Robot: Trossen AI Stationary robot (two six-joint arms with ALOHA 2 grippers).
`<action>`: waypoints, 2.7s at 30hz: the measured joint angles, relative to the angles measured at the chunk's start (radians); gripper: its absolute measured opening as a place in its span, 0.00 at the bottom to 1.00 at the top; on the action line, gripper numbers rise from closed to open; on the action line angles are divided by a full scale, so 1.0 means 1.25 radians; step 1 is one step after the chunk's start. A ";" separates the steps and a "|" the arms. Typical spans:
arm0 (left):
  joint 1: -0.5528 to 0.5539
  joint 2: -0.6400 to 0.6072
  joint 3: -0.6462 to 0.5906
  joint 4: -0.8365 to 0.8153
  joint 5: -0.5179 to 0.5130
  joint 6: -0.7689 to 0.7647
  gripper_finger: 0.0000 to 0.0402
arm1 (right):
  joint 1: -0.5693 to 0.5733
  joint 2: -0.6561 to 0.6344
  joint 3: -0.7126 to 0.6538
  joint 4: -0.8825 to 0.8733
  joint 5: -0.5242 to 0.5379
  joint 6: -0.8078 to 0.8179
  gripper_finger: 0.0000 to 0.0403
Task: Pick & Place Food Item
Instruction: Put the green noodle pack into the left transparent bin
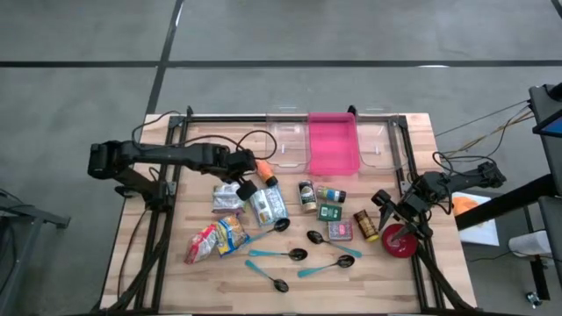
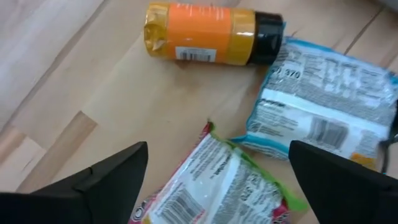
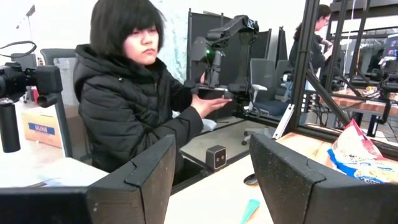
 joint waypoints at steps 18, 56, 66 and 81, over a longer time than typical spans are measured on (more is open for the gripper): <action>0.002 0.002 -0.076 0.063 0.015 0.041 0.87 | 0.000 0.000 0.000 0.000 0.000 0.001 0.51; 0.051 0.179 -0.088 0.124 0.076 0.049 0.86 | 0.000 0.000 0.000 -0.006 0.000 -0.001 0.51; 0.050 0.179 -0.088 0.101 0.087 0.029 0.65 | 0.000 0.000 0.000 -0.007 0.000 -0.001 0.51; 0.050 0.178 -0.088 0.104 0.084 0.026 0.13 | 0.000 0.000 0.000 -0.007 0.000 0.000 0.51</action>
